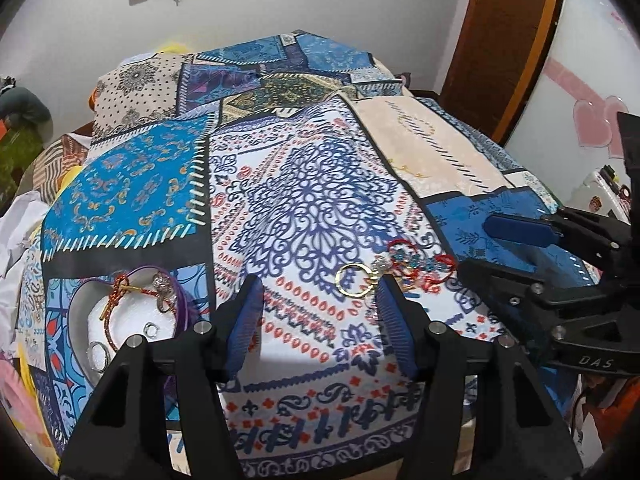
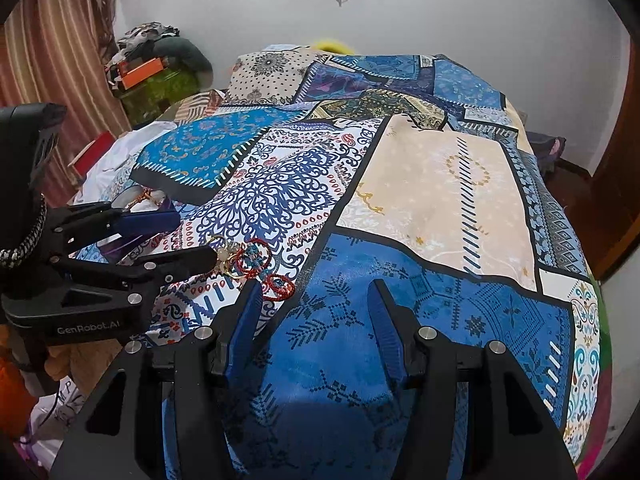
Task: Organize jewelry
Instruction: 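Grasp a gold ring with the left gripper while the right gripper grasps a red beaded bracelet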
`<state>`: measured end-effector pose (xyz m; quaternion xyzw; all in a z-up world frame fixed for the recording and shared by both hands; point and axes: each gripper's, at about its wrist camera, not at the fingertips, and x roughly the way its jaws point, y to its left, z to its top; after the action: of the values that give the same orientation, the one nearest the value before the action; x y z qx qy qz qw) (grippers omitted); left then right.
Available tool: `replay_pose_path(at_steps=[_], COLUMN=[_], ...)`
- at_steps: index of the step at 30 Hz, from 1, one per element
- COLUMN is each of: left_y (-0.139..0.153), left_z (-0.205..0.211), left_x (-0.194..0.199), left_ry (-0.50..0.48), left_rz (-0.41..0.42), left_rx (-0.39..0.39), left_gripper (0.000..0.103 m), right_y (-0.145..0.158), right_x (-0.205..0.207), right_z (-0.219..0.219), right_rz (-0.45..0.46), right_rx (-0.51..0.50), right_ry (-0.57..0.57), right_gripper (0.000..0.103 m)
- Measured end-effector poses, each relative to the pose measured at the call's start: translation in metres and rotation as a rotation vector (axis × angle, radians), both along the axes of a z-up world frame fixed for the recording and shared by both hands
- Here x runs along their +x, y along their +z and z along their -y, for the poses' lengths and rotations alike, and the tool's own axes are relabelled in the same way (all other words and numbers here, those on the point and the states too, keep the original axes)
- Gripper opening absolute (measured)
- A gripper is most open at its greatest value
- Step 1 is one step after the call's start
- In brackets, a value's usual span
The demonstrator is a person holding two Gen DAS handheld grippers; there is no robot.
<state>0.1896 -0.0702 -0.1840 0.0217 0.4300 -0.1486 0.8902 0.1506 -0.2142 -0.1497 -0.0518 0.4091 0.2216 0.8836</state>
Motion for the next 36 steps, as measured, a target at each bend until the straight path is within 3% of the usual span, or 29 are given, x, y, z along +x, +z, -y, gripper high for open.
replay_pose_path(at_steps=[7,13,18,20,22,23,26,36], left_y=[-0.001,-0.003,-0.004,-0.005,-0.006,-0.006,-0.003,0.022], left_z=[0.011,0.01,0.006,0.005,0.004,0.004,0.003,-0.01], left_x=[0.0,0.008,0.013,0.013,0.013,0.012,0.012,-0.003], left_ry=[-0.032,-0.036,-0.042,-0.041,-0.04,-0.038,-0.031,-0.004], left_rz=[0.015,0.002,-0.008,-0.008,-0.004,-0.003,-0.003,0.049], left_rx=[0.025,-0.016,-0.057,-0.064,-0.069,-0.072,-0.086,-0.09], left_gripper=[0.045,0.025,0.025,0.024,0.024,0.024,0.024,0.024], right_y=[-0.002,-0.002,-0.005,-0.009,-0.011,-0.012,-0.013,0.004], right_x=[0.001,0.0,0.005,0.007,0.007,0.006,0.006,0.0], right_z=[0.0,-0.006,-0.016,-0.021,-0.027,-0.029,-0.032,-0.02], right_rz=[0.007,0.012,0.007,-0.005,0.005,0.006,-0.003,0.019], right_rx=[-0.003,-0.006,-0.022,-0.029,-0.053,-0.055,-0.039,0.04], right_ry=[0.018,0.047,0.083,0.103,0.123,0.132,0.152,0.091], right_gripper=[0.051,0.051,0.041,0.031,0.027,0.019,0.008,0.007])
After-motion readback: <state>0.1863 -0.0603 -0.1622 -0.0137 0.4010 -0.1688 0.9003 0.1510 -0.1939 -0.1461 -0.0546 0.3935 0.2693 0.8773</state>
